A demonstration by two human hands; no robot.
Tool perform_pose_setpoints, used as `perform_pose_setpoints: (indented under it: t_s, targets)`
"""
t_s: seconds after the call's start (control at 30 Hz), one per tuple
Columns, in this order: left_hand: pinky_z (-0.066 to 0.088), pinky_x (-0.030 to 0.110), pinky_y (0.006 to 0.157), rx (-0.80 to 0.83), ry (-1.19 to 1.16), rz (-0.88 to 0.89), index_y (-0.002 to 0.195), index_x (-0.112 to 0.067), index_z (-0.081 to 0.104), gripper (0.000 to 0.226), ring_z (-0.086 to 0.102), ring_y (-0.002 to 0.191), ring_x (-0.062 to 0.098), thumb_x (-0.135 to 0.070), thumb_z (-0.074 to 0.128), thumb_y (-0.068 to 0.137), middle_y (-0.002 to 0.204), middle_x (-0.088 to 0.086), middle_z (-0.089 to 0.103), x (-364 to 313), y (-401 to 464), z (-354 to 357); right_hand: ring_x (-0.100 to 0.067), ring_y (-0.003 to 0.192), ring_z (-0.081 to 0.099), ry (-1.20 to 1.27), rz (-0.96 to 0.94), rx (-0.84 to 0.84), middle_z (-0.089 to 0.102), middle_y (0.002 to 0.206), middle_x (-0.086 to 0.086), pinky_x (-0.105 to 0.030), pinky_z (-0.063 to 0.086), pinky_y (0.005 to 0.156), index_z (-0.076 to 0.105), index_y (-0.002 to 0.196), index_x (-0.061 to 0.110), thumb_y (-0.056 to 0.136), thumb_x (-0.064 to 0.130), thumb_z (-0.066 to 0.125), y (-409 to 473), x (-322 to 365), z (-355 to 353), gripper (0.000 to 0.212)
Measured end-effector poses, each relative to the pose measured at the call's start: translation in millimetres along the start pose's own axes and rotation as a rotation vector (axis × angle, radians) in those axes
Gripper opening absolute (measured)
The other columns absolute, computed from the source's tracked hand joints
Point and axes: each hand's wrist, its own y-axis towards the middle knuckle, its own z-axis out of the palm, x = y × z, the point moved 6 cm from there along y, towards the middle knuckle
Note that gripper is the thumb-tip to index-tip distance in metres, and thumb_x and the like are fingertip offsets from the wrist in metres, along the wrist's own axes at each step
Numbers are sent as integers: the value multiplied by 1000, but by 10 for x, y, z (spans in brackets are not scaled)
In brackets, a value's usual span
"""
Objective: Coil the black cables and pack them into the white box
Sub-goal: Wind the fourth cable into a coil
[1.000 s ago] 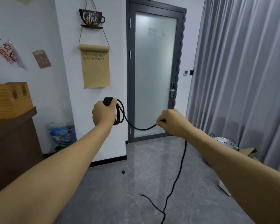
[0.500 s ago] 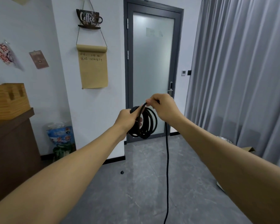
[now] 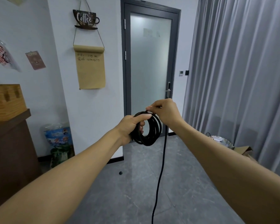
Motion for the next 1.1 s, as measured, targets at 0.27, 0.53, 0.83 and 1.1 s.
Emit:
perform_pose_setpoints:
  t_s: [0.27,0.53,0.83,1.1]
  targets:
    - [39,17,42,-162,11,29,76,-11,56,15,35,37,5,-7,57,90,43,-9,37,14,4,-407,-14,57,41,112,225,193,53,62,-1,-24,37,53,67,78,7,88,31,63,-113,-499,106,26]
    - [41,19,44,-442,1,22,79,-10,57,10,38,34,4,-10,60,89,39,-10,42,-64,-13,-1202,-12,54,42,74,323,30,51,62,-2,-18,36,49,66,83,4,87,20,66,-210,-946,-256,17]
    - [37,23,51,-631,184,150,64,-11,50,25,47,50,15,-17,61,86,59,3,51,-176,-16,-1129,-22,68,62,-470,75,117,68,80,-5,-35,56,69,73,81,7,86,8,62,-121,-591,6,12]
    - [39,22,48,-697,372,268,78,-3,59,19,55,47,10,-20,55,85,60,3,59,-234,-11,-882,-24,69,61,-668,-77,228,66,77,-4,-29,49,61,64,70,10,85,8,56,-109,-225,219,17]
